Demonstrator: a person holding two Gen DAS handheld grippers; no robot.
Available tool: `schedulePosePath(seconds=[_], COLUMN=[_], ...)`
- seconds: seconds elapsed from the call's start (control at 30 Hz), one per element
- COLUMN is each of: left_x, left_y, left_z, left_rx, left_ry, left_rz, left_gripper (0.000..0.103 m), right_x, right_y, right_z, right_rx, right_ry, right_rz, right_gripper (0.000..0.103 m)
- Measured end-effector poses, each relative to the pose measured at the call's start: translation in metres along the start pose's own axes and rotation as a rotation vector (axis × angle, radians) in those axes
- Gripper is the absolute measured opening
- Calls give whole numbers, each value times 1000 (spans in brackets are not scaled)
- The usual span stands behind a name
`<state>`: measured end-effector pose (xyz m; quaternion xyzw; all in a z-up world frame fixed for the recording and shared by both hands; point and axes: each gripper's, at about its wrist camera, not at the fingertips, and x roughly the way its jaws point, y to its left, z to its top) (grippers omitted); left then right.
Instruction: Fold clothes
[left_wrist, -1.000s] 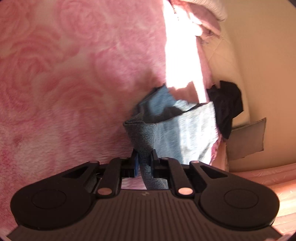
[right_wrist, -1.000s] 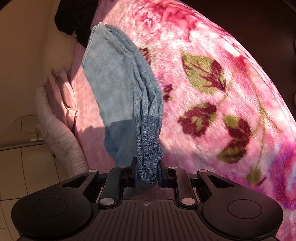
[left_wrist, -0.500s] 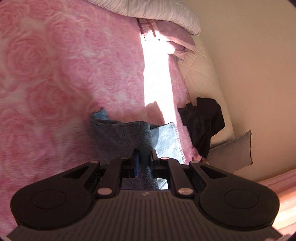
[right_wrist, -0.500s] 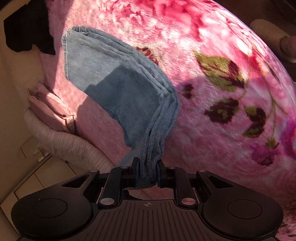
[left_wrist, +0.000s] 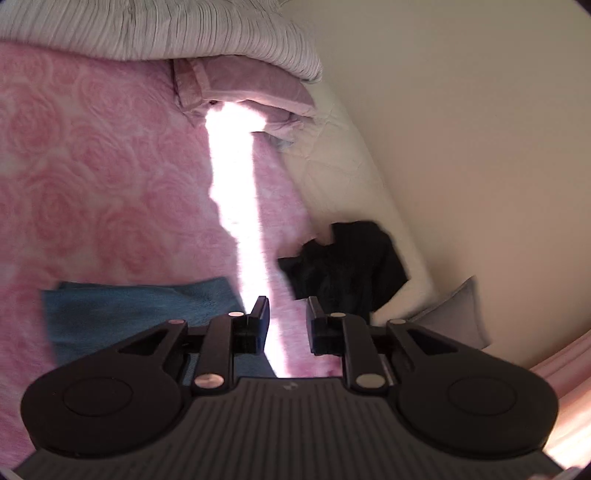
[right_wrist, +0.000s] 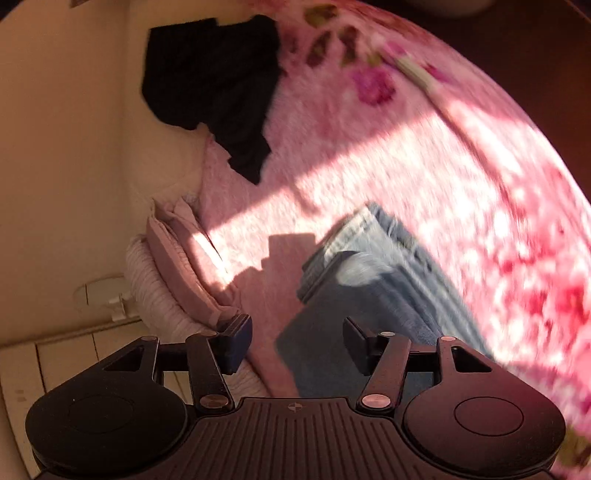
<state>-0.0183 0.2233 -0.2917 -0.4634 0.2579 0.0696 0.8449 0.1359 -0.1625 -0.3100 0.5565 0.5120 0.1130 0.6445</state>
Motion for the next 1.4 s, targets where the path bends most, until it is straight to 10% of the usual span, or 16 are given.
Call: schedulePosePath(seconds=[0.47,0.8,0.93,1.17,1.4], left_x=[10,33,47,56,79], left_y=[92,88,92,69,60], left_z=[-50,-59,-58,-55,-60], left_rx=[-108,43,70,159,216], left_ry=[182,298,323,319,335], left_rz=[289,428,440,397,412], left_gripper=[16,17,16,16,19], right_x=[70,113,119,85,121], right_y=[-20,-16,-11,28,1], right_z=[-29,-10,-16,-38,-5], right_rx=[-897,-908,-974,-1191,-1082], right_ry=[103,118,111,-64,29], right_rz=[-229,-151,-185,-123,-274], right_gripper=[46,46,17,10,10])
